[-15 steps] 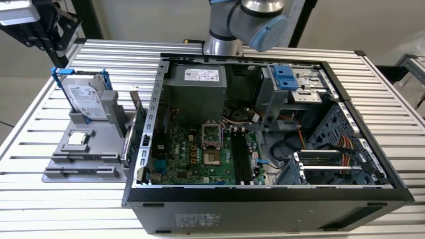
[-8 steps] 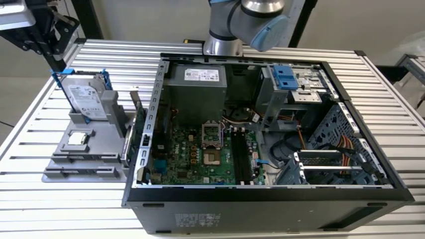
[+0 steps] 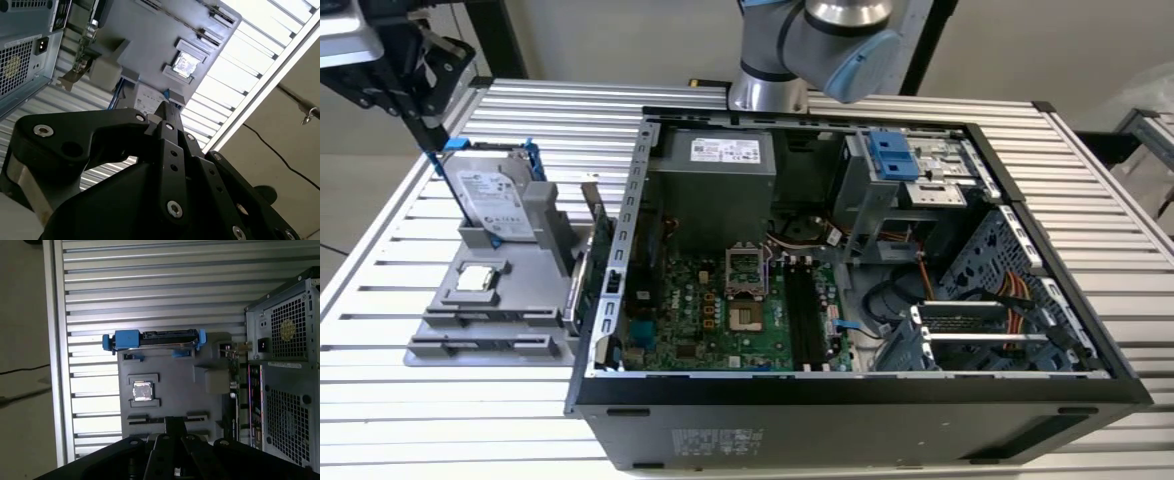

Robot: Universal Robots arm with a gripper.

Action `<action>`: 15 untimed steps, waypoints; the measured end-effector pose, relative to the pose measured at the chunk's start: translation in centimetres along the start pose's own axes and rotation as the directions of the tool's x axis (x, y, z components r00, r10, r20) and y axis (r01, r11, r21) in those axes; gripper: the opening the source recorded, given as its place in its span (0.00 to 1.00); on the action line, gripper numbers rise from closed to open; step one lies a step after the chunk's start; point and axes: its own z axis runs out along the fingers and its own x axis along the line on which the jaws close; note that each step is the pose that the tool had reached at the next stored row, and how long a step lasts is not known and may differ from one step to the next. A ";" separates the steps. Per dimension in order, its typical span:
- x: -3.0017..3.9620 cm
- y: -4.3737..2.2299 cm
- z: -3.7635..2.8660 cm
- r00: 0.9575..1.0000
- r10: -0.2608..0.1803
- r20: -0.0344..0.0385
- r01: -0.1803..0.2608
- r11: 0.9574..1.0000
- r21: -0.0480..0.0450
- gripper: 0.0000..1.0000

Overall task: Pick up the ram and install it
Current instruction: 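Reach for the ram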

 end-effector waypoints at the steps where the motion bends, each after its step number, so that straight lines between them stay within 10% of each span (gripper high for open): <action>1: -0.01 -0.11 -0.01 1.000 0.000 0.000 0.000 1.000 0.000 0.00; 15: -0.12 -1.67 -0.08 1.000 0.004 -0.003 -0.004 1.000 0.000 0.00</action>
